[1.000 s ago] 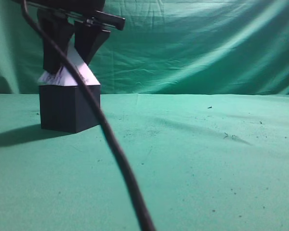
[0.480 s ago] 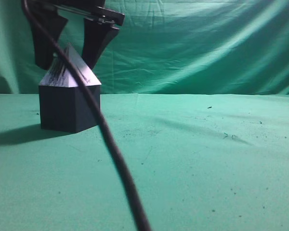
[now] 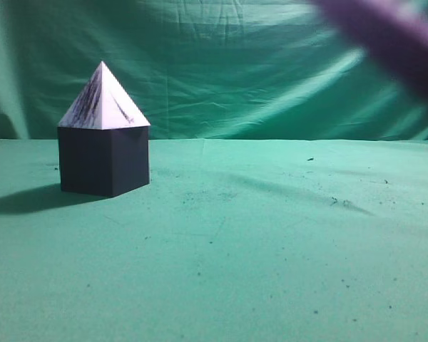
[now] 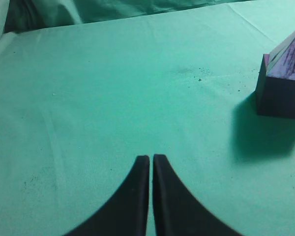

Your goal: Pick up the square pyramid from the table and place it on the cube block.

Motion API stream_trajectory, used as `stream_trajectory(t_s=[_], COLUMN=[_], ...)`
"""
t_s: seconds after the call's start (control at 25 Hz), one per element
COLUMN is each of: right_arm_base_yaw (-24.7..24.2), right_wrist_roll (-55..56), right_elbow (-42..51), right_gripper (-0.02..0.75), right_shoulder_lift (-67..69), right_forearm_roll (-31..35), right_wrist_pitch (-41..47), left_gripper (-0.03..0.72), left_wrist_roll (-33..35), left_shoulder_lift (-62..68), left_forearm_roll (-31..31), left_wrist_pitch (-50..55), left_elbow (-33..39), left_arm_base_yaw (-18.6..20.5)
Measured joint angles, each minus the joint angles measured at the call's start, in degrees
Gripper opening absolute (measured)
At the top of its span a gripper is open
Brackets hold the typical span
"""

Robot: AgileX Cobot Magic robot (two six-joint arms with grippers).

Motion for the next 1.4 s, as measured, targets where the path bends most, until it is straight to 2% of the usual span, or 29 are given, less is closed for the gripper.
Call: stream_trajectory(t_s=[0.04, 0.16, 0.32, 0.64, 0.84, 1.08, 1.4], right_arm_base_yaw=[0.0, 0.0, 0.0, 0.0, 0.0, 0.0, 0.0], right_wrist_roll=[0.9, 4.3, 7.0, 12.3, 14.3, 14.9, 14.9], right_elbow=[-0.5, -0.8, 4.1, 27.2, 42.7, 58.9, 67.8], right_gripper=[0.124, 0.0, 0.0, 0.0, 0.0, 0.0, 0.0], right_shoulder_lift=[-1.2, -6.3, -15.9, -37.7, -50.5, -66.0, -81.0], right_forearm_roll=[-0.8, -4.0, -7.0, -8.0, -6.8, -0.5, -0.9], right_wrist_pitch=[0.3, 1.0, 1.1, 1.1, -6.3, -16.8, -18.0], left_gripper=[0.0, 0.0, 0.0, 0.0, 0.0, 0.0, 0.0], left_wrist_roll=[0.0, 0.0, 0.0, 0.0, 0.0, 0.0, 0.0], left_shoulder_lift=[0.0, 0.0, 0.0, 0.0, 0.0, 0.0, 0.0], left_forearm_roll=[0.0, 0.0, 0.0, 0.0, 0.0, 0.0, 0.0], left_wrist_pitch=[0.0, 0.0, 0.0, 0.0, 0.0, 0.0, 0.0], left_elbow=[0.0, 0.0, 0.0, 0.0, 0.0, 0.0, 0.0], left_arm_base_yaw=[0.0, 0.0, 0.0, 0.0, 0.0, 0.0, 0.0])
